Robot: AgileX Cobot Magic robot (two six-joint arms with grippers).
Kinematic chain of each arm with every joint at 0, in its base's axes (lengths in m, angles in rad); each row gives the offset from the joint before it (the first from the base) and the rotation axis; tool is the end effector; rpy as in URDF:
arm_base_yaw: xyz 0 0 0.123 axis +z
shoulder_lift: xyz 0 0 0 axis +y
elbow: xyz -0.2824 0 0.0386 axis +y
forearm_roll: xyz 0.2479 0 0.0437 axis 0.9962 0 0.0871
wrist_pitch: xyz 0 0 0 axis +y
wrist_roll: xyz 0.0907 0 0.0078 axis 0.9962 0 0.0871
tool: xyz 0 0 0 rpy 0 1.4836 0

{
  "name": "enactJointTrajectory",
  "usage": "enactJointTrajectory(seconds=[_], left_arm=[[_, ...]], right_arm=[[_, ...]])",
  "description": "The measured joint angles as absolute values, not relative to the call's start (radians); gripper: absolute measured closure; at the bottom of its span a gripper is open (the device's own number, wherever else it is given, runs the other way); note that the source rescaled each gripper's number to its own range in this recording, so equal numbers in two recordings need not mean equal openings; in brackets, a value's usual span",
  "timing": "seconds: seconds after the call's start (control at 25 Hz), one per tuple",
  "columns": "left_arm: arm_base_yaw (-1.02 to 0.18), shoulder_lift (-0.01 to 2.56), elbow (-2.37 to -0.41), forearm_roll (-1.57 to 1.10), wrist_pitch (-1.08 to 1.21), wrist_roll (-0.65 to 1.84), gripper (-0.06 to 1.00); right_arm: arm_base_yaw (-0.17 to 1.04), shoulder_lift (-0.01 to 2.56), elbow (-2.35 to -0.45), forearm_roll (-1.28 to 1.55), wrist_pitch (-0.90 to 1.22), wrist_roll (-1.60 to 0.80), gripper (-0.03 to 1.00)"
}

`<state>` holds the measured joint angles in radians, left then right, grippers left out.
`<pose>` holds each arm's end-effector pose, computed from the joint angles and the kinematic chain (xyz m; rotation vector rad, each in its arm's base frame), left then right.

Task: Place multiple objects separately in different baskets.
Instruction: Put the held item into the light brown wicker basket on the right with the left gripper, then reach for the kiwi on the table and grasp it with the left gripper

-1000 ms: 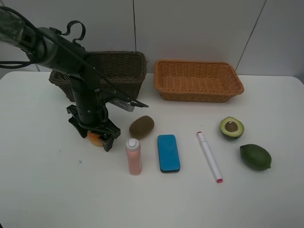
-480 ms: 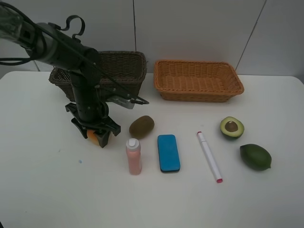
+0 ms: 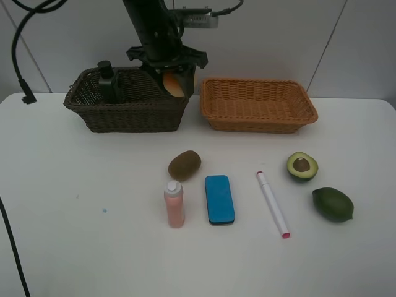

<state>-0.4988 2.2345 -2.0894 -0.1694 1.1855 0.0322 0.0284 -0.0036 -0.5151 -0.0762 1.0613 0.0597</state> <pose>0.4193 -0.2446 0.2440 0.6939 2.7566 -0.3407 -0.0072 -0.0063 0.2815 0.0361 2.0237 -0.0351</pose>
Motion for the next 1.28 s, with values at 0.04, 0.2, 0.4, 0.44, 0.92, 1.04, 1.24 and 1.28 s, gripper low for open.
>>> enactJointTrajectory(seconds=[0.04, 0.2, 0.4, 0.44, 0.92, 1.04, 1.24, 1.28], left_arm=[[-0.508, 2.278, -2.157, -0.176, 1.195, 0.032, 0.48], [-0.548, 2.491, -2.439, -0.185, 1.193, 0.032, 0.48], [-0.574, 2.677, -2.679, -0.186, 1.113, 0.034, 0.48], [-0.575, 2.694, -2.699, -0.186, 1.093, 0.037, 0.48], [-0.578, 2.713, -2.721, -0.179, 1.081, 0.069, 0.05], [-0.578, 2.669, -2.721, -0.178, 1.142, 0.060, 0.05], [-0.578, 2.566, -2.715, -0.195, 1.201, 0.024, 0.05], [-0.578, 2.539, -2.700, -0.211, 1.201, 0.018, 0.05]], right_arm=[[0.028, -0.004, -0.515, -0.076, 1.061, 0.060, 0.05], [0.028, -0.004, -0.515, -0.076, 1.061, 0.060, 0.05], [0.028, -0.004, -0.515, -0.076, 1.061, 0.060, 0.05], [0.028, -0.004, -0.515, -0.076, 1.061, 0.060, 0.05], [0.028, -0.004, -0.515, -0.075, 1.061, 0.060, 0.05], [0.028, -0.004, -0.515, -0.075, 1.061, 0.060, 0.05], [0.028, -0.004, -0.515, -0.075, 1.061, 0.060, 0.05], [0.028, -0.004, -0.515, -0.075, 1.061, 0.060, 0.05]])
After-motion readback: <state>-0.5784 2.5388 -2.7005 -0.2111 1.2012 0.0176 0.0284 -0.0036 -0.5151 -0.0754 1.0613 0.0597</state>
